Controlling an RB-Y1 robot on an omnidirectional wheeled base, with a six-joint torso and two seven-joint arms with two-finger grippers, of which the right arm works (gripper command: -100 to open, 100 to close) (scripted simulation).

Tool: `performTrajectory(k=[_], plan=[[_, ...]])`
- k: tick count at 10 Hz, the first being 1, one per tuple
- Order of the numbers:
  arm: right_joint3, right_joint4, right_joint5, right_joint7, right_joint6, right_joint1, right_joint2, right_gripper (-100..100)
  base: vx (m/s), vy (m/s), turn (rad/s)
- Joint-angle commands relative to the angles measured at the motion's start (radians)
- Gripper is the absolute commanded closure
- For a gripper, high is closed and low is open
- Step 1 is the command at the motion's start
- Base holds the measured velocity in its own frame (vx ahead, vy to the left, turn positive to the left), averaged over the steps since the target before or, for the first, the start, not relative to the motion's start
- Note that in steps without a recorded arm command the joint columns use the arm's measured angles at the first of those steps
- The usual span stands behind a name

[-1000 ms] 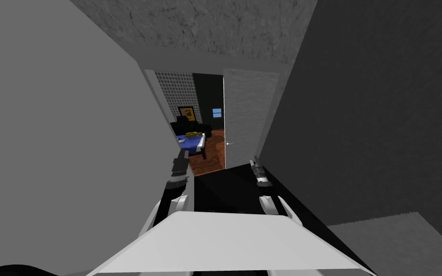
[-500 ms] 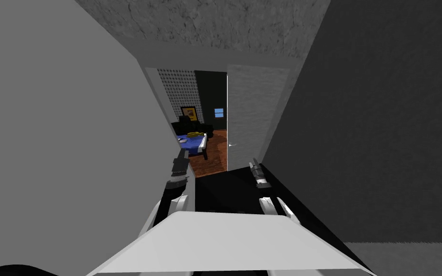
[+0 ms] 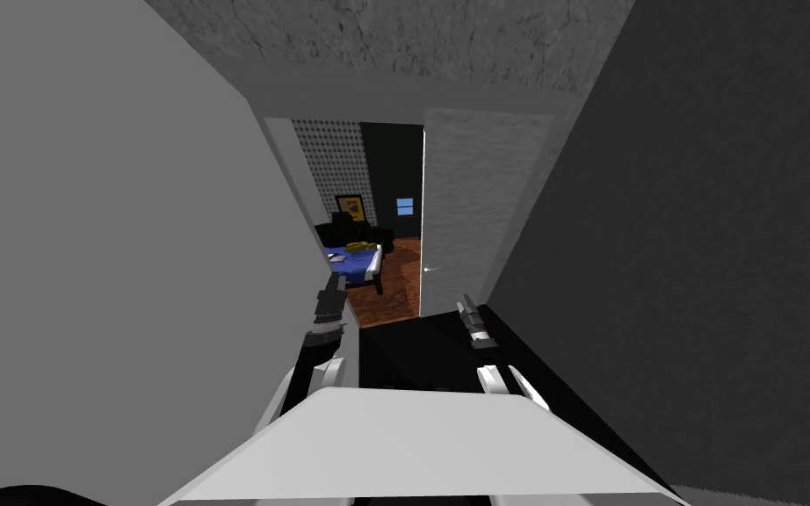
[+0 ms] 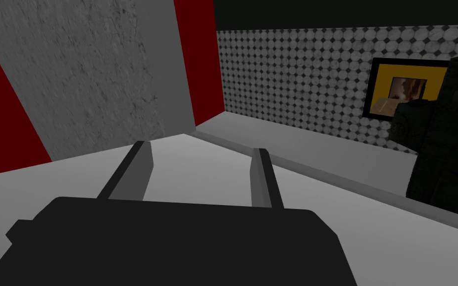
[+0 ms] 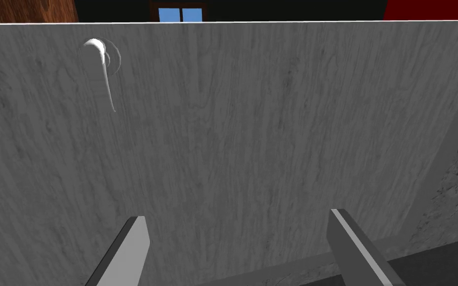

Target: Pull the door open

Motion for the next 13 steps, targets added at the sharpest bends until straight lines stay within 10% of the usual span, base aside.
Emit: performTrajectory(k=[1, 13], plan=[[0.005, 0.05, -0.007, -0.009, -0.015, -0.019, -0.008, -100, 0.114, 0.031, 0.062], [0.045, 0.312, -0.054, -0.06, -0.086, -0.091, -0.06, -100, 0.102, 0.012, 0.056]])
